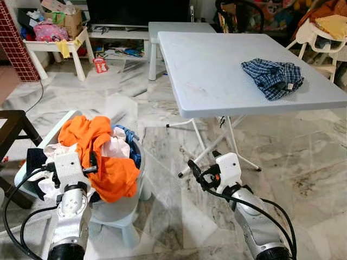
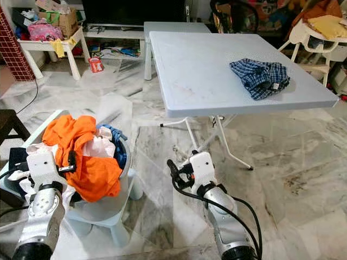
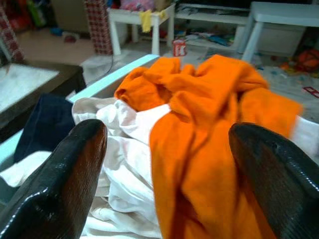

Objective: Hang hanger

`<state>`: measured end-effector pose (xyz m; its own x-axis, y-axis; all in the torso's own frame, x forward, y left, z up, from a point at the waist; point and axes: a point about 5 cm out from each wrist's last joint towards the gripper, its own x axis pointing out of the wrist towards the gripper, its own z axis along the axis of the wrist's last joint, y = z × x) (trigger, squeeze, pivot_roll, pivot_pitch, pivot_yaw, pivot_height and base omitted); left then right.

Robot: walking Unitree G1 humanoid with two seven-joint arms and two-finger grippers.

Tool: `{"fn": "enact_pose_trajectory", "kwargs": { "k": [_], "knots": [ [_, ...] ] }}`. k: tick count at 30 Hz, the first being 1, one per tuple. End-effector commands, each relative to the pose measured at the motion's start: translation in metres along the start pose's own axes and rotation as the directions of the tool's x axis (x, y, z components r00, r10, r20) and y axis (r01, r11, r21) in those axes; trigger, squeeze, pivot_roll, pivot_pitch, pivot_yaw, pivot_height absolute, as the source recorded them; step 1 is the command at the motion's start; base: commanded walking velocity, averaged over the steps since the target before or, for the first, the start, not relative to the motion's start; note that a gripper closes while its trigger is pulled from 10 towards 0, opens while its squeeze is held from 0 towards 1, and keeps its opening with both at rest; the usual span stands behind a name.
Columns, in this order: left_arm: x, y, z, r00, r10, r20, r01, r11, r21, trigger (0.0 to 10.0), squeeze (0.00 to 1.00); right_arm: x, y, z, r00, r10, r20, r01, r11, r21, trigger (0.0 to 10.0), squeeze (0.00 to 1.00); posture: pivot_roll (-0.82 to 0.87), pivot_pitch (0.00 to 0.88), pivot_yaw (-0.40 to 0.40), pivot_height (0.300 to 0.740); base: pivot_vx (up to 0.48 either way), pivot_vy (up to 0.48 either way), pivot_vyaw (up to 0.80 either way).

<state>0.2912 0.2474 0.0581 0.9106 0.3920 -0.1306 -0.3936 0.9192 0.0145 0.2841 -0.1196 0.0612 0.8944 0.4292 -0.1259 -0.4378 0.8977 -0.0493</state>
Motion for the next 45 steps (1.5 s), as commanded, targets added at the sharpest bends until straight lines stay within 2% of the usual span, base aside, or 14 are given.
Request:
{"fn": "enact_pose_trajectory", "kwargs": {
  "k": [1, 3, 4, 5, 6, 7, 12, 27, 29, 30, 32, 36, 43, 45],
  "knots": [
    [0.004, 0.000, -0.005, 0.999, 0.006, -0.051, -0.007, 1.000, -0.019, 10.0, 0.00, 0.000, -0.001, 0.005, 1.000, 0.001, 0.010, 0.000, 1.000, -0.016, 10.0, 0.00, 0.01, 0.000, -0.048, 0.740, 0.000, 0.000, 0.00],
    [0.007, -0.006, -0.015, 0.991, -0.044, -0.129, 0.040, 0.999, -0.033, 10.0, 0.00, 0.001, 0.000, 0.007, 1.000, 0.013, 0.014, -0.013, 0.999, -0.034, 10.0, 0.00, 0.01, 0.000, -0.044, 0.740, 0.000, 0.000, 0.00],
    [0.008, -0.009, -0.017, 0.988, -0.064, -0.143, 0.059, 0.997, -0.039, 9.1, 0.00, 0.001, 0.001, 0.007, 1.000, 0.016, 0.014, -0.015, 0.999, -0.039, 10.0, 0.00, 0.00, 0.000, -0.042, 0.740, 0.000, 0.000, 0.00],
    [0.008, -0.010, -0.018, 0.986, -0.076, -0.150, 0.070, 0.997, -0.043, 9.1, 0.00, 0.001, 0.000, 0.008, 1.000, 0.016, 0.014, -0.016, 0.999, -0.042, 10.0, 0.00, 0.00, 0.000, -0.043, 0.740, 0.000, 0.000, 0.00],
    [0.008, -0.011, -0.020, 0.983, -0.088, -0.159, 0.082, 0.996, -0.043, 3.2, 0.00, 0.000, 0.000, 0.007, 1.000, 0.015, 0.013, -0.014, 0.999, -0.042, 10.0, 0.00, 0.00, 0.000, -0.043, 0.740, 0.000, 0.000, 0.00],
    [0.008, -0.012, -0.022, 0.980, -0.097, -0.172, 0.091, 0.995, -0.039, 0.0, 0.00, 0.000, 0.000, 0.007, 1.000, 0.012, 0.011, -0.011, 0.999, -0.042, 10.0, 0.00, 0.00, 0.000, -0.040, 0.740, 0.000, 0.000, 0.00],
    [0.004, -0.016, -0.037, 0.960, -0.124, -0.250, 0.106, 0.991, -0.087, 0.0, 0.00, -0.002, -0.001, 0.005, 1.000, 0.000, 0.002, 0.000, 0.999, -0.044, 10.0, 0.00, -0.01, 0.000, -0.030, 0.740, 0.000, 0.000, 0.00],
    [-0.003, -0.003, -0.046, 0.967, -0.084, -0.239, 0.075, 0.996, -0.046, 0.0, 0.00, 0.003, 0.004, 0.004, 1.000, 0.028, -0.009, -0.028, 0.999, -0.037, 10.0, 0.00, 0.02, 0.000, -0.043, 0.740, 0.000, 0.000, 0.00],
    [-0.003, -0.002, -0.046, 0.969, -0.083, -0.235, 0.073, 0.996, -0.048, 0.0, 0.00, 0.004, 0.008, 0.004, 0.998, 0.066, -0.011, -0.066, 0.998, -0.021, 10.0, 0.00, 0.03, 0.000, -0.044, 0.740, 0.000, 0.000, 0.00],
    [-0.003, 0.000, -0.045, 0.970, -0.076, -0.230, 0.067, 0.997, -0.045, 0.0, 0.00, 0.002, 0.018, 0.003, 0.983, 0.181, -0.021, -0.180, 0.983, 0.013, 10.0, 0.00, 0.03, 0.000, -0.047, 0.740, 0.000, 0.000, 0.00],
    [-0.002, 0.001, -0.044, 0.972, -0.072, -0.224, 0.064, 0.997, -0.043, 0.0, 0.00, 0.000, 0.026, 0.003, 0.960, 0.279, -0.027, -0.278, 0.960, 0.046, 10.0, 0.00, 0.04, 0.000, -0.047, 0.740, 0.000, 0.000, 0.00],
    [-0.001, 0.002, -0.043, 0.974, -0.070, -0.216, 0.063, 0.997, -0.040, 0.0, 0.00, -0.008, 0.028, 0.003, 0.914, 0.404, -0.040, -0.401, 0.914, 0.061, 10.0, 0.00, 0.04, 0.000, -0.046, 0.740, 0.000, 0.000, 0.00],
    [0.001, 0.005, -0.034, 0.988, -0.050, -0.149, 0.051, 0.999, 0.006, 0.0, 0.00, -0.012, 0.024, -0.002, 0.896, 0.436, -0.083, -0.433, 0.900, 0.047, 10.0, 0.00, 0.03, 0.000, -0.045, 0.740, 0.000, 0.000, 0.00],
    [0.004, 0.006, -0.023, 0.997, -0.039, -0.072, 0.043, 0.998, 0.053, 0.0, 0.00, -0.013, 0.027, -0.004, 0.893, 0.440, -0.091, -0.437, 0.898, 0.051, 10.0, 0.00, 0.04, 0.000, -0.047, 0.740, 0.000, 0.000, 0.00]
  ]
}}
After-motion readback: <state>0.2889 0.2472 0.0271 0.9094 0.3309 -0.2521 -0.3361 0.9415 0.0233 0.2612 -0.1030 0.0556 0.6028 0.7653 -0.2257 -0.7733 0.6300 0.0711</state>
